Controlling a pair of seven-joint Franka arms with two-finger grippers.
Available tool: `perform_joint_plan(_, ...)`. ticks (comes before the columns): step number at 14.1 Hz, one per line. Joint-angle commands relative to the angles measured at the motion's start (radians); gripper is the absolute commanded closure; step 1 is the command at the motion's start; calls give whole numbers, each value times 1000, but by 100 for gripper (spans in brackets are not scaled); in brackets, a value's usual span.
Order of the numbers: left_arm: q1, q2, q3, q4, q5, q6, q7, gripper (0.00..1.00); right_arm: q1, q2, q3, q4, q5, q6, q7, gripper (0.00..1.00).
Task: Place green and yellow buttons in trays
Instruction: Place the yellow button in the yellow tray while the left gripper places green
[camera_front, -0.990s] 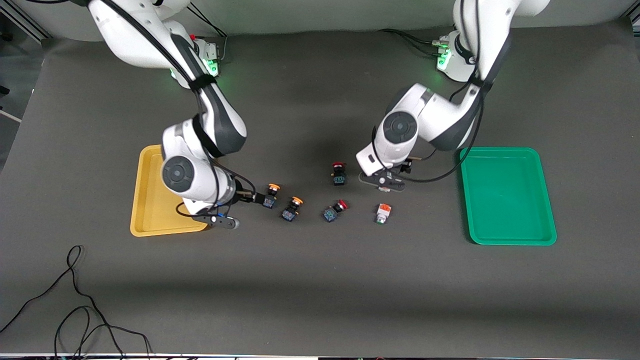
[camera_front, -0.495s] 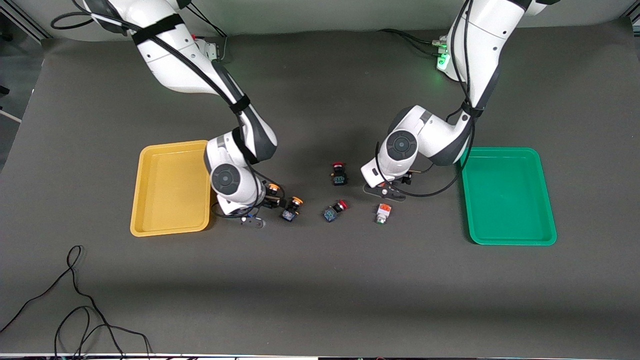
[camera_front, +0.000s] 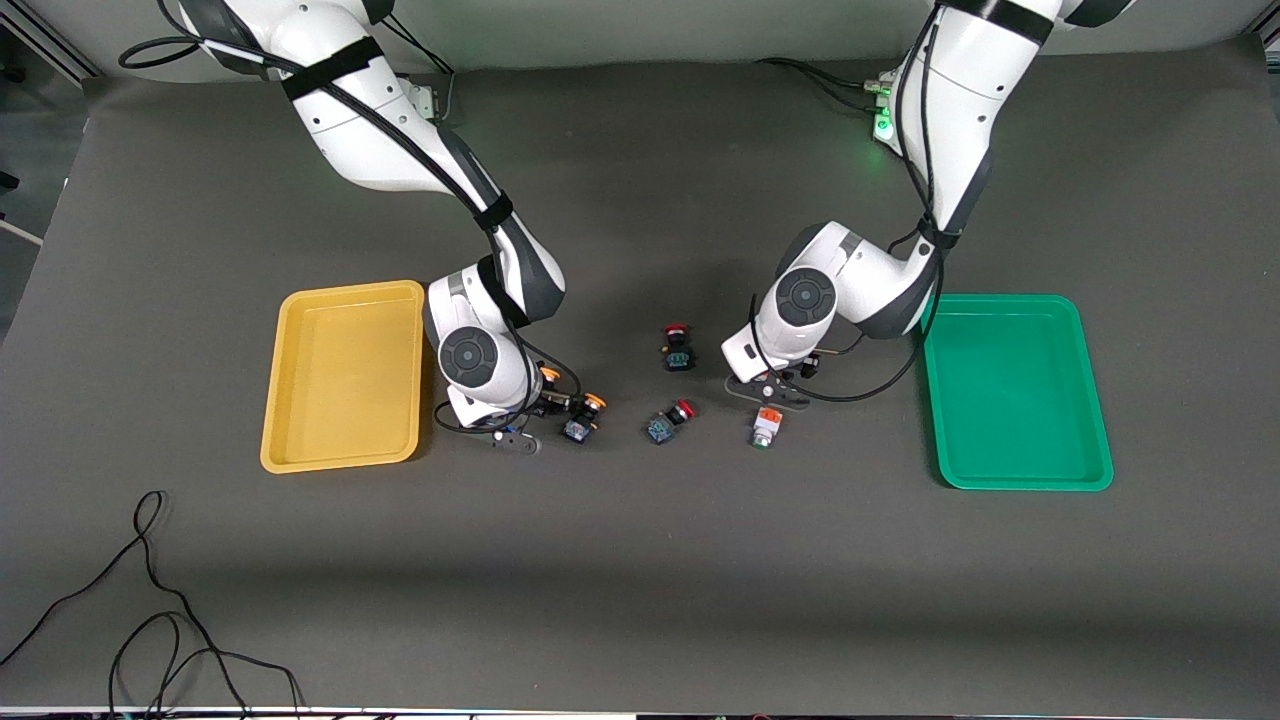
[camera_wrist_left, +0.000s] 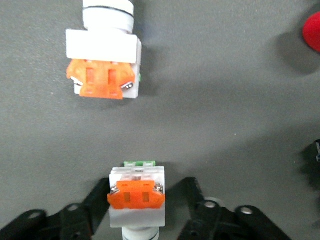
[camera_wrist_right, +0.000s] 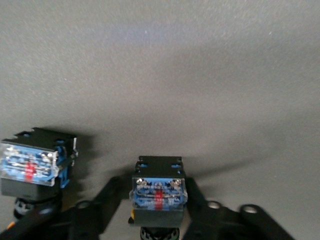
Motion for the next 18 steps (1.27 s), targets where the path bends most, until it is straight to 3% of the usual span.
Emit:
perform_joint_plan(1, -4, -28, -1, -3, 16, -34, -68, 70, -3, -16, -12, 9, 19, -53, -5, 100)
perform_joint_plan(3, -9, -90, -2, 8, 16, -121, -94, 70, -11, -46, -36, 41, 14, -124, -46, 100)
perform_joint_plan(6, 17, -211, -2, 37, 13, -307, -95, 71, -45, -133, -111, 150, 17, -436, -193, 100)
perform_joint_plan(9, 158, -294, -4, 8, 10, -356, -53, 71, -54, -273, -240, 178, 16, -636, -381, 100)
perform_joint_plan(11, 291, -325, -4, -14, 8, -408, 27, 72, -52, -363, -362, 158, 16, -736, -532, 100)
perform_joint_plan(15, 520, -287, -1, -15, 17, -398, 243, 72, -48, -441, -495, 0, -11, -732, -670, 100)
perform_joint_plan(18, 588, -159, -1, -20, 25, -269, 317, 71, -49, -435, -520, -202, -12, -513, -729, 100)
